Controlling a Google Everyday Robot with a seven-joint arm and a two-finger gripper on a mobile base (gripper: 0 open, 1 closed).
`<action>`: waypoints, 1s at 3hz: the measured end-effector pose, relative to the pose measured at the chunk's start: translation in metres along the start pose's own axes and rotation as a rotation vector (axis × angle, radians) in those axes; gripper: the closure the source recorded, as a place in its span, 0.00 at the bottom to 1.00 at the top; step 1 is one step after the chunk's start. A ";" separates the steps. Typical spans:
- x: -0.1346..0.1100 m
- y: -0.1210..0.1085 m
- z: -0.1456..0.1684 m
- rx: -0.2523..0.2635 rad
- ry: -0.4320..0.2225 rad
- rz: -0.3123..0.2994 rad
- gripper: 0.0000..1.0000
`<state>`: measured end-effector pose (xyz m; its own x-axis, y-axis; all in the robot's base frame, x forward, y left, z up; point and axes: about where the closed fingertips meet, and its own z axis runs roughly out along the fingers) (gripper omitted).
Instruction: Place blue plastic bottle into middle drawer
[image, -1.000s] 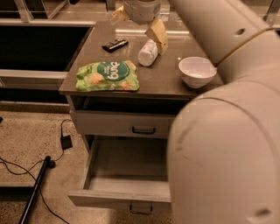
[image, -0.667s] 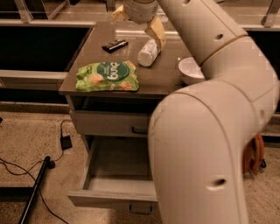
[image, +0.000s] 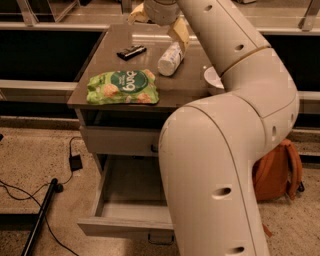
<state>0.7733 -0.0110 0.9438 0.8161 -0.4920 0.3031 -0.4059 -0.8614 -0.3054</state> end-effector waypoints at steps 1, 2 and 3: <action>0.009 0.007 0.011 -0.002 0.011 -0.020 0.00; 0.030 0.033 0.037 0.003 0.017 -0.082 0.00; 0.041 0.057 0.058 0.008 0.002 -0.120 0.00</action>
Offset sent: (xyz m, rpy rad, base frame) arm 0.0414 -0.0800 -0.0514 -0.0830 -0.0403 0.1463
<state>0.8076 -0.0728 0.8868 0.8578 -0.3854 0.3401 -0.3015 -0.9131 -0.2743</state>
